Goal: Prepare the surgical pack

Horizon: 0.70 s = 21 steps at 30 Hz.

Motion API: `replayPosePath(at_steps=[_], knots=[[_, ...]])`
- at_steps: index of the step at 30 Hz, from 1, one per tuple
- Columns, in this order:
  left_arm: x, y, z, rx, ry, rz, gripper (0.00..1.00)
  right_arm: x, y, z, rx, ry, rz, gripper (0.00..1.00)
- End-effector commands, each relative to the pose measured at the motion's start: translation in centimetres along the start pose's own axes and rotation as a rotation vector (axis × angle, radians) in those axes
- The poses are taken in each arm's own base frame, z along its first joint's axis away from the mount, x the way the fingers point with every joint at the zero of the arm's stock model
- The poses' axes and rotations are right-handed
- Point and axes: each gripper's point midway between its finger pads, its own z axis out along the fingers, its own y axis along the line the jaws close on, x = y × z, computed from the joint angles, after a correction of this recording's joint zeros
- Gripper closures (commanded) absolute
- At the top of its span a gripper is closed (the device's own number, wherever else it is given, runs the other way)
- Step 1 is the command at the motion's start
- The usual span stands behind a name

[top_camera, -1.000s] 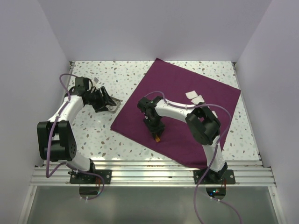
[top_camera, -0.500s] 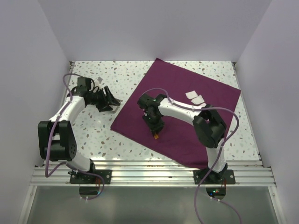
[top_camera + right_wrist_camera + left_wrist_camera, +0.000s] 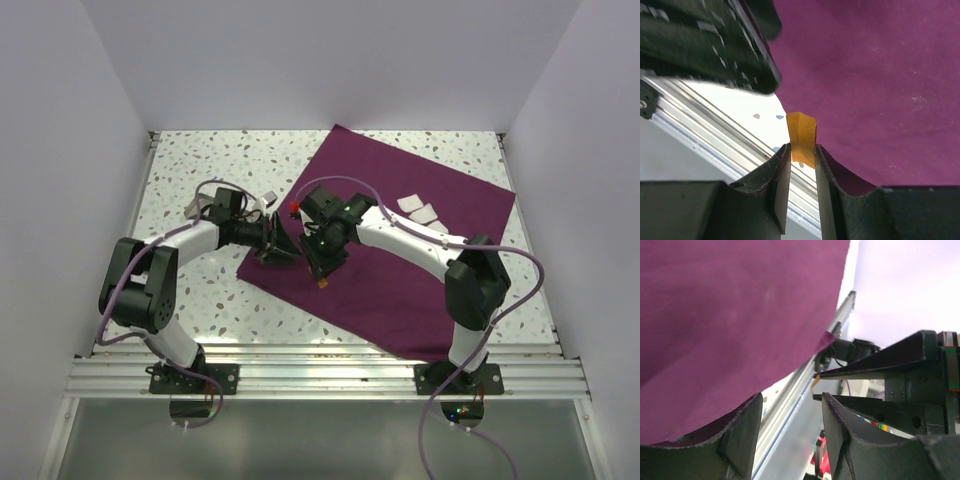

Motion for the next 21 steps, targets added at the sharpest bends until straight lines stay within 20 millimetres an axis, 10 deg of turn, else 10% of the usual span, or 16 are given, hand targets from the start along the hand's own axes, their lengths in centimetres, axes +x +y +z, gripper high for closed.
replayPosePath(at_steps=[1,21], knots=[[0.1,-2.4,-0.1,0.129,0.032,0.068,0.46,-2.1,1.7,-2.2,-0.072,-0.087,-0.053,0.7],[1.8,-3.4,1.8,0.191,0.148,0.051,0.6,-2.9,2.1,-2.7,-0.086,-0.131,-0.043,0.7]])
